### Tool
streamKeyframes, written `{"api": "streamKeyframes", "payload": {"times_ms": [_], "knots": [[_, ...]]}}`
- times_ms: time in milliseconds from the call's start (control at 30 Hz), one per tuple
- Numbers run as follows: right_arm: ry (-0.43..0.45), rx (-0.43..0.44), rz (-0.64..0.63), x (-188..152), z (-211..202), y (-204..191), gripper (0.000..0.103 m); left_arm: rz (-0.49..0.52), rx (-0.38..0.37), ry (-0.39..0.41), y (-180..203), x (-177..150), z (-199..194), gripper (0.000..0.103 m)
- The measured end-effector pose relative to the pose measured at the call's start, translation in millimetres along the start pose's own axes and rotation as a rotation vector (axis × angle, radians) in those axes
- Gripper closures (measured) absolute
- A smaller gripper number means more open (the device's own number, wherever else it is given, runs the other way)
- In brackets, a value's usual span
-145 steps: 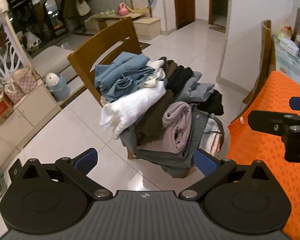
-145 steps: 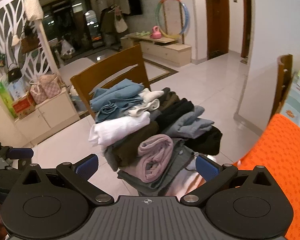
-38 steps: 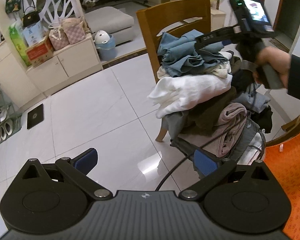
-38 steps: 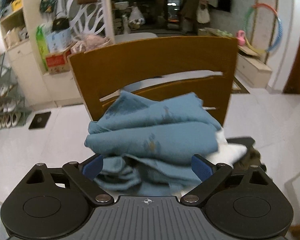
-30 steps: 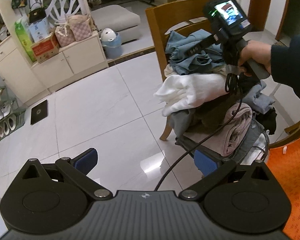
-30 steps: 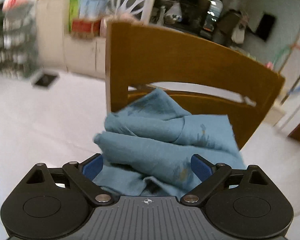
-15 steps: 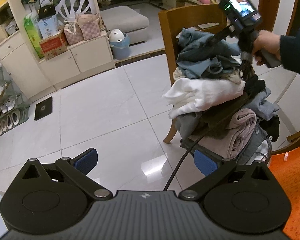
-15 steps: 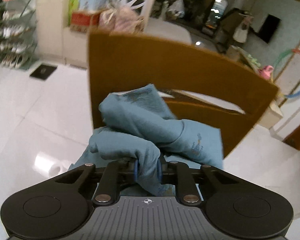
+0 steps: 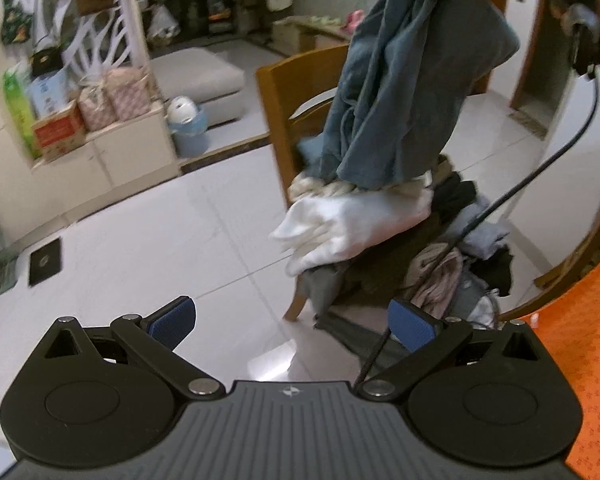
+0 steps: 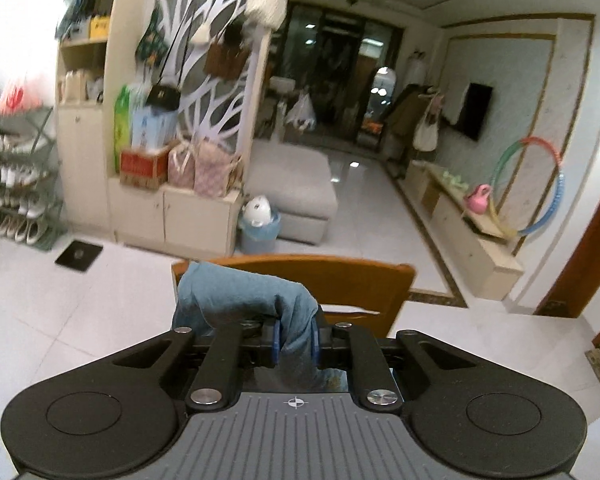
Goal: Fold clothes
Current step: 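Lift the blue-grey shirt and carry it onto the orange tablecloth with the right gripper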
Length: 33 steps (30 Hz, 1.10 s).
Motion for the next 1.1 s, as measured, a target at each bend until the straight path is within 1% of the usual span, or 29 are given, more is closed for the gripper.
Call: {"api": "streamKeyframes", "payload": {"times_ms": [167, 300, 467, 533, 600, 800, 900, 1033, 1100], "knots": [[0.037, -0.037, 0.065, -14, -85, 17, 0.087, 0.093, -0.063, 0.034, 23, 7, -3, 0.000], [0.040, -0.082, 0.136, -38, -146, 26, 0.087, 0.185, -0.130, 0.054, 46, 8, -6, 0.000], [0.004, -0.148, 0.261, -89, -220, 25, 0.087, 0.332, -0.251, 0.073, 88, 1, -12, 0.000], [-0.022, -0.177, 0.320, -115, -248, 21, 0.086, 0.405, -0.300, 0.074, 110, -5, -13, 0.000], [-0.053, -0.211, 0.379, -139, -268, 18, 0.086, 0.486, -0.348, 0.076, 132, -14, -15, 0.000], [-0.128, -0.328, 0.621, -234, -330, 10, 0.086, 0.712, -0.474, 0.061, 198, -53, -24, 0.000], [-0.150, -0.390, 0.776, -290, -360, 7, 0.086, 0.813, -0.523, 0.061, 226, -75, -30, 0.000], [-0.180, -0.481, 0.985, -378, -394, -1, 0.086, 0.903, -0.561, 0.062, 256, -98, -34, 0.000], [-0.204, -0.538, 1.062, -423, -404, -4, 0.085, 0.929, -0.574, 0.055, 269, -109, -37, 0.000]]}}
Point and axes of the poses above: each gripper's, at about its wrist camera, not at the fingertips, and z roughly the way its jaws point, y to its right, x to its top, the point moved 7 cm from there along z, roughly the way its jaws point, and after that the axes turned 11 degrees about -y, right-handed, at the moved point
